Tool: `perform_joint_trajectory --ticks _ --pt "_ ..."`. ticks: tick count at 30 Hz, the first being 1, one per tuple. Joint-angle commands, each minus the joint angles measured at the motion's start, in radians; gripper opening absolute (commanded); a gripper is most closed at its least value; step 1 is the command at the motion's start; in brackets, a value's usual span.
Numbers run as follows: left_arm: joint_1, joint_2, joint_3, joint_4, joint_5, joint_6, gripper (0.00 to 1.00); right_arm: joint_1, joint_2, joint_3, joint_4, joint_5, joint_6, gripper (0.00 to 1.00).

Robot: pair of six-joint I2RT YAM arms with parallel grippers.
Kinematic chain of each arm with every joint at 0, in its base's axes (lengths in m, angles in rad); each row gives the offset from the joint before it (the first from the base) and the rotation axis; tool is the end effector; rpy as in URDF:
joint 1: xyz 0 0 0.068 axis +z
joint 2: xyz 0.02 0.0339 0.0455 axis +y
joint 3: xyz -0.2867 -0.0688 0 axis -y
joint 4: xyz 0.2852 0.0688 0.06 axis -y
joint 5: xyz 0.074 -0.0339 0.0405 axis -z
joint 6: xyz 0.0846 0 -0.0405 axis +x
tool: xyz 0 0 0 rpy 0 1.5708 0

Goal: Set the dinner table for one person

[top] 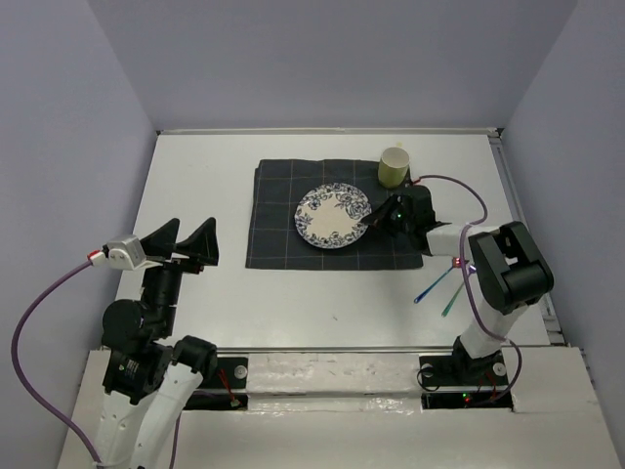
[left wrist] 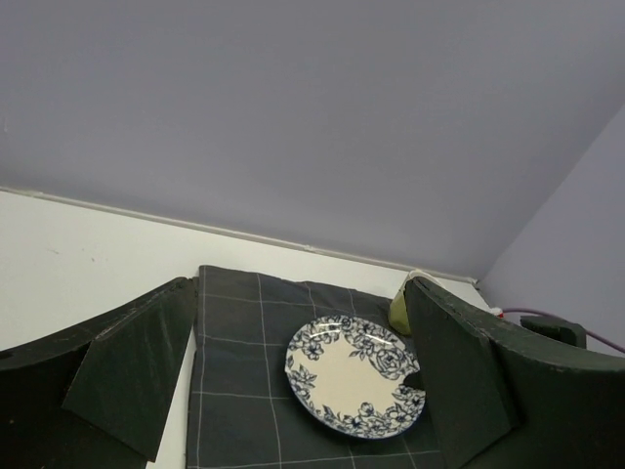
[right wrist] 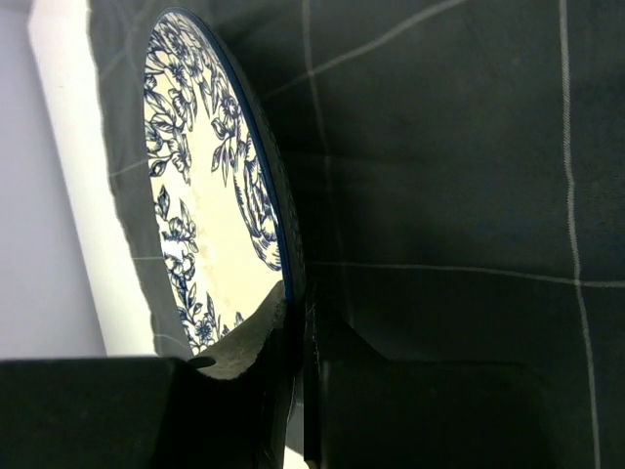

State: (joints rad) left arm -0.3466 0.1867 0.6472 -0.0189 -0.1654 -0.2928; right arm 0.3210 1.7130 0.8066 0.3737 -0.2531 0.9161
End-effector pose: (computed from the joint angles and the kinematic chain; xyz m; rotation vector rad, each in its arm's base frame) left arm 0.1077 -0.0241 0.4145 -0.1183 1.1419 -0.4753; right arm 0.3900 0.1520 0.1306 0.5021 2.1940 0.9763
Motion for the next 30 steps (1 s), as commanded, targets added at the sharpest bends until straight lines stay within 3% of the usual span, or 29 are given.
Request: perform_joint_trajectory --ticks 1,2,4,5,7,10,15,19,20,24,30 --pt "-0.005 0.008 -0.004 0.056 0.015 0.004 0.99 0.001 0.028 0.086 0.16 -0.066 0.044 0.0" --pt "-0.005 0.008 -0.004 0.056 0.017 0.004 0.99 0.001 0.03 0.085 0.147 -0.039 0.04 0.03" --pt "-0.005 0.007 -0.004 0.056 0.017 0.004 0.99 0.001 0.022 0.079 0.123 -0.017 0.026 0.2" --pt "-0.006 0.007 -0.004 0.056 0.017 0.004 0.99 0.001 0.017 0.08 0.075 -0.006 0.001 0.54" --pt "-0.006 0.003 -0.004 0.057 0.021 0.004 0.99 0.001 -0.012 0.094 -0.011 0.023 -0.045 0.79" --pt "-0.008 0.002 -0.004 0.057 0.026 0.006 0.99 0.001 -0.056 0.091 -0.079 0.067 -0.081 0.88" --pt "-0.015 -0.012 -0.003 0.057 0.021 0.007 0.99 0.001 -0.258 0.011 -0.234 0.205 -0.134 0.83" --pt "-0.038 -0.027 -0.001 0.057 0.021 0.009 0.99 -0.025 -0.433 -0.111 -0.443 0.409 -0.164 0.68" --pt "-0.043 -0.03 -0.001 0.057 0.021 0.011 0.99 -0.034 -0.467 -0.133 -0.482 0.437 -0.161 0.6" --pt "-0.066 -0.047 0.0 0.054 0.018 0.014 0.99 -0.08 -0.671 -0.23 -0.645 0.553 -0.122 0.43" --pt "-0.106 -0.059 0.002 0.053 0.015 0.015 0.99 -0.131 -0.794 -0.287 -0.795 0.607 -0.077 0.43"
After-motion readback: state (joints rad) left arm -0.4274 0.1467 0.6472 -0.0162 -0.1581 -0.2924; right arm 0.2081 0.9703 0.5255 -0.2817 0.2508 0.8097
